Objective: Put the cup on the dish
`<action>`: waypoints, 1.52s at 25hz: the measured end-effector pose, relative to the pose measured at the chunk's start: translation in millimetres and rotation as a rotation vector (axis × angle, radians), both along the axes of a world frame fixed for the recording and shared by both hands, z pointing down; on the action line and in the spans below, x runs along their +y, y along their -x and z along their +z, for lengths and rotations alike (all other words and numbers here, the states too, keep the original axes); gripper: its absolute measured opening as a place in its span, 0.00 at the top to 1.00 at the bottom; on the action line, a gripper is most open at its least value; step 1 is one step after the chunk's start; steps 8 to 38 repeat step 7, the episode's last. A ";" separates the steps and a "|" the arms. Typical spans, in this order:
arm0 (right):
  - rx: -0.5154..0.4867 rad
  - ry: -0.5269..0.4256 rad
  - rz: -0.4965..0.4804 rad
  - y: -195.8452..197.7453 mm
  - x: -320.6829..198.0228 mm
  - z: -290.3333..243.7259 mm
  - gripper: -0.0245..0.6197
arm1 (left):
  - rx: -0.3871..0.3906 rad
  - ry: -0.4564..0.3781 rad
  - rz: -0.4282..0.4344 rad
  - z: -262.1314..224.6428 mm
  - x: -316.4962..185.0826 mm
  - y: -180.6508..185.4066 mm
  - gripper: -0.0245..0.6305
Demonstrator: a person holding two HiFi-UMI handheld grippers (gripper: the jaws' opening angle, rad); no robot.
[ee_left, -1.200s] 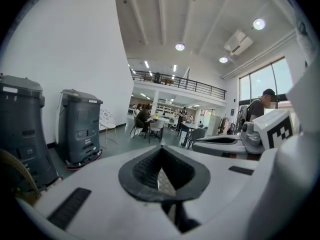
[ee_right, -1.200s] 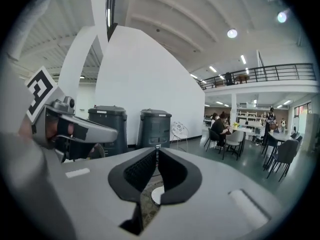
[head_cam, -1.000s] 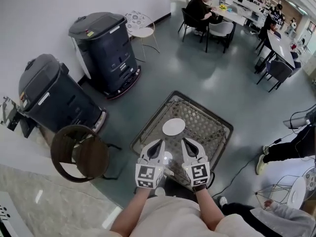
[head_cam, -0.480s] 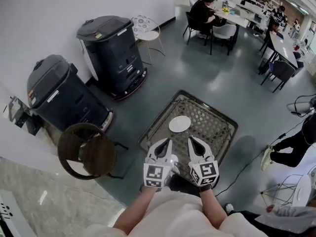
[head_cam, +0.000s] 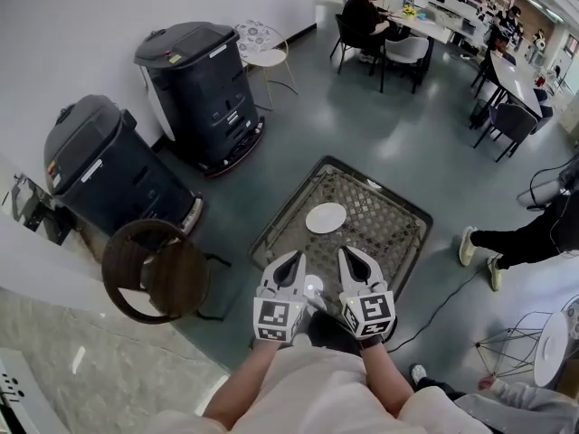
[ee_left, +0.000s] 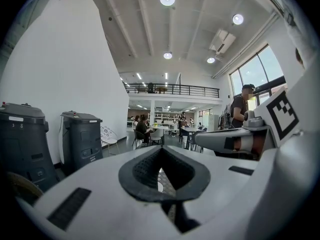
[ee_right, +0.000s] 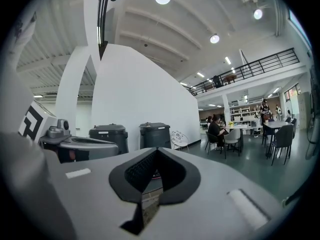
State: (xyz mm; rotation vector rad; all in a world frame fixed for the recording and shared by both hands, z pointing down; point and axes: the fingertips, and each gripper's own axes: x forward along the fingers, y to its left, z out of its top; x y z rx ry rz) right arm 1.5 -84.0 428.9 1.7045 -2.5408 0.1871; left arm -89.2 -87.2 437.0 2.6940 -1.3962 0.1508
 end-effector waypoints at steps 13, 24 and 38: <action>0.022 -0.001 -0.008 14.0 -0.6 4.1 0.96 | 0.008 0.013 -0.015 8.7 -0.2 12.9 0.96; 0.022 -0.001 -0.008 14.0 -0.6 4.1 0.96 | 0.008 0.013 -0.015 8.7 -0.2 12.9 0.96; 0.022 -0.001 -0.008 14.0 -0.6 4.1 0.96 | 0.008 0.013 -0.015 8.7 -0.2 12.9 0.96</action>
